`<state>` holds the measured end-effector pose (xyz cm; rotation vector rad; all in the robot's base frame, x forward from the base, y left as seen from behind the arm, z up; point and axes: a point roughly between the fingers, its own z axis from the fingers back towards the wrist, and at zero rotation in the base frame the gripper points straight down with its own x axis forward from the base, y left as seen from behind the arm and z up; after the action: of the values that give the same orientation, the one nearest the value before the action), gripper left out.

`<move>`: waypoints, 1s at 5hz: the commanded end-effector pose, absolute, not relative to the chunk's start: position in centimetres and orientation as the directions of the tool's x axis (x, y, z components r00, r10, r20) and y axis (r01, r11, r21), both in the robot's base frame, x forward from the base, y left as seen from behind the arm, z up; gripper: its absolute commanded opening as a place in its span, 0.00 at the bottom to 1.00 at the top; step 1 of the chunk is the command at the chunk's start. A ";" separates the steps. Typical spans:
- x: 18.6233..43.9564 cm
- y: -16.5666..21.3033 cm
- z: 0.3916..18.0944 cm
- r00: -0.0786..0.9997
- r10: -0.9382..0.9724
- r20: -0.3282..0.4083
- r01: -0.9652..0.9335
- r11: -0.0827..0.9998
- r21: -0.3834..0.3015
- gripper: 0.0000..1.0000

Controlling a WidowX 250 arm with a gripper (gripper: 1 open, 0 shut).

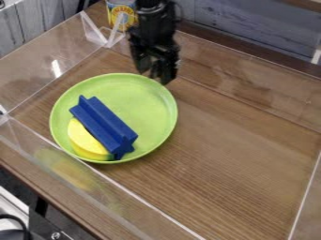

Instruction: Put the blue object in the green plate

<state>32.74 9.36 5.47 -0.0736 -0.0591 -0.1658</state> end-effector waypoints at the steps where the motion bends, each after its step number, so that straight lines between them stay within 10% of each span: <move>1: 31.9 11.0 7.5 0.968 -0.212 0.134 0.218 0.975 -0.035 1.00; 5: 30.7 12.4 6.4 0.933 -0.333 0.133 0.341 0.939 -0.041 1.00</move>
<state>30.27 11.96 4.88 -0.0928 -0.0818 -0.3458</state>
